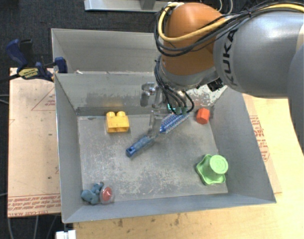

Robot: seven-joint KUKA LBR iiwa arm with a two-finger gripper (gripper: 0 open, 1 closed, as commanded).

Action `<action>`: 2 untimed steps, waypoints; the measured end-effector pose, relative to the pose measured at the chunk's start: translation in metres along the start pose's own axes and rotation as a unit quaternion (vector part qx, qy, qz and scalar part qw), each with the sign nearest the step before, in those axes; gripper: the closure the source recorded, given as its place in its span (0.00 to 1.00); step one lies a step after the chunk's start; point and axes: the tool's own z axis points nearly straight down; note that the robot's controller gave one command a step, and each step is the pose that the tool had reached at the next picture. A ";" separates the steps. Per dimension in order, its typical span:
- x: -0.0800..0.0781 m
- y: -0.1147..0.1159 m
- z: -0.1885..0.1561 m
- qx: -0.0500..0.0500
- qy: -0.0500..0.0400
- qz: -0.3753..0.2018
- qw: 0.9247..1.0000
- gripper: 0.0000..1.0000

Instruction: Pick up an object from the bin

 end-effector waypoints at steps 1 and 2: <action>-0.007 -0.054 0.159 0.000 -0.002 -0.229 0.973 0.00; -0.008 -0.045 0.125 0.001 -0.006 -0.326 0.945 0.00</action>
Offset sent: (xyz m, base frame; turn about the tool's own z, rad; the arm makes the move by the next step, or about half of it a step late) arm 0.0071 -0.0535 -0.1566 -0.4667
